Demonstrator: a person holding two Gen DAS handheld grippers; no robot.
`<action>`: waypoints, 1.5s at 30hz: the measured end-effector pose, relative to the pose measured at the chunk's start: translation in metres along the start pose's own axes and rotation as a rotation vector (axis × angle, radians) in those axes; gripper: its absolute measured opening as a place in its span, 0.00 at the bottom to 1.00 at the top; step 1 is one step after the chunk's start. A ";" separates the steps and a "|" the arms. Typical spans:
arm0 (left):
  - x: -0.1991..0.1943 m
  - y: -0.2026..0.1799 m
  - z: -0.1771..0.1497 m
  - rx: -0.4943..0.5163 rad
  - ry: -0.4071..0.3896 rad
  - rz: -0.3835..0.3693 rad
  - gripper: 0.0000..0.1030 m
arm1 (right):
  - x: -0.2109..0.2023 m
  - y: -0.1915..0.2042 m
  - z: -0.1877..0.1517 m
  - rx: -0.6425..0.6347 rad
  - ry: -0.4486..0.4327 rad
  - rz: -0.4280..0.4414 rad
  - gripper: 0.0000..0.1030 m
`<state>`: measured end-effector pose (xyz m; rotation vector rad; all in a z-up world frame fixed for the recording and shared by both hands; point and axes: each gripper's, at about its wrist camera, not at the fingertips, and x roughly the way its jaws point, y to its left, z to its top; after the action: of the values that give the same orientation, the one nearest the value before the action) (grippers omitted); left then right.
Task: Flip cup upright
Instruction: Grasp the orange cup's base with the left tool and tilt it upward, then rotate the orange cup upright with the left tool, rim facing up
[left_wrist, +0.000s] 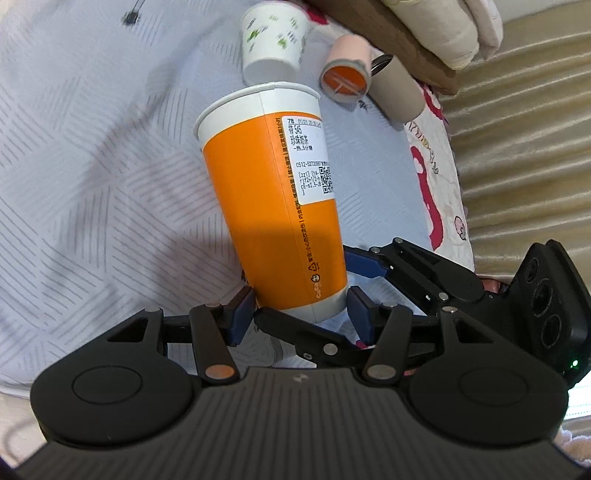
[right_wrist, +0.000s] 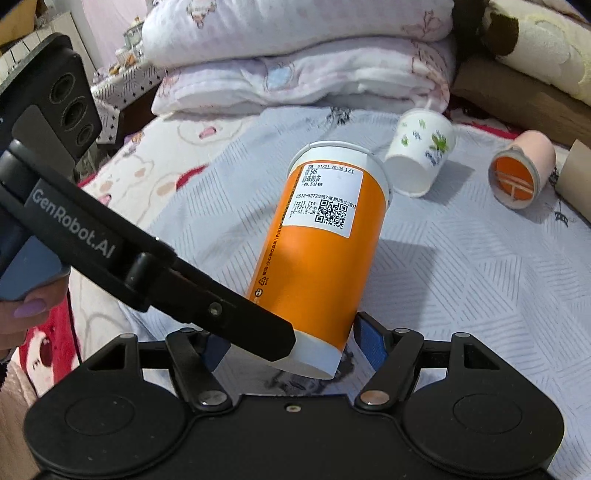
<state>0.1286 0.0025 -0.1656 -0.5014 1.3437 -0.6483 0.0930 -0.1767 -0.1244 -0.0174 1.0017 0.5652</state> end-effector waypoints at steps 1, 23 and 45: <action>0.004 0.003 -0.001 -0.007 0.007 -0.004 0.52 | 0.003 -0.001 -0.002 -0.004 0.012 -0.007 0.73; -0.024 0.002 -0.008 0.149 -0.155 -0.032 0.87 | -0.012 -0.001 -0.011 -0.070 -0.008 0.026 0.88; 0.021 0.020 0.032 0.026 -0.202 0.001 0.73 | 0.019 -0.041 0.035 0.038 0.130 0.183 0.76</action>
<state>0.1650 0.0013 -0.1886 -0.5306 1.1437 -0.5975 0.1469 -0.1945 -0.1301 0.0733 1.1477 0.7191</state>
